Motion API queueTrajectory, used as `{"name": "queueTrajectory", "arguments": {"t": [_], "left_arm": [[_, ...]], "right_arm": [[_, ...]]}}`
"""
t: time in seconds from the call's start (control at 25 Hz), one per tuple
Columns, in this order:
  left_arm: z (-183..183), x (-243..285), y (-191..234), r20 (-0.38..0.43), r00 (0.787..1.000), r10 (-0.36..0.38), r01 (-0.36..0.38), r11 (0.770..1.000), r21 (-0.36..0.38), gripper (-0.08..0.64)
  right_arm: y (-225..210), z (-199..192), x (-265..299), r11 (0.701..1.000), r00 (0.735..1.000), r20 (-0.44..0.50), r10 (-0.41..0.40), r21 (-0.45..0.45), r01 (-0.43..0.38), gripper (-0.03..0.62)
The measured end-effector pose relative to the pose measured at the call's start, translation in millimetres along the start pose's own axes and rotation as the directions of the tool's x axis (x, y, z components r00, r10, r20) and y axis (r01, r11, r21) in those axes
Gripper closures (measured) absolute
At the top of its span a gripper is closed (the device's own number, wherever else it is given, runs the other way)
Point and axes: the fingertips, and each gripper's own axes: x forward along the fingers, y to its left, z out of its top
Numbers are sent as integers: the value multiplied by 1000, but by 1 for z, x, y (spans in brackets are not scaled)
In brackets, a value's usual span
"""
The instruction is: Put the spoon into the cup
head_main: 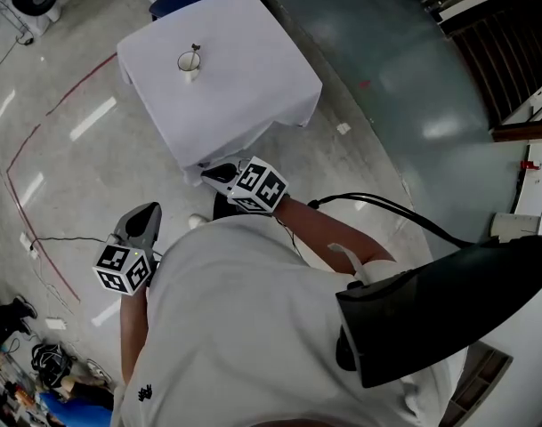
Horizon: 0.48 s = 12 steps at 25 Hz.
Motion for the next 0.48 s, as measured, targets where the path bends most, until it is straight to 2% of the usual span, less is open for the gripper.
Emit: {"name": "queueTrajectory", "arguments": {"t": [0.24, 0.48], "left_arm": [[29, 33, 15, -25, 1000, 11, -11, 1000, -5, 555], [70, 85, 27, -29, 1000, -6, 6, 1000, -4, 555]], "right_arm": [[-52, 13, 3, 1000, 1000, -7, 5, 26, -5, 584], [-128, 26, -8, 998, 999, -18, -29, 51, 30, 586]]}}
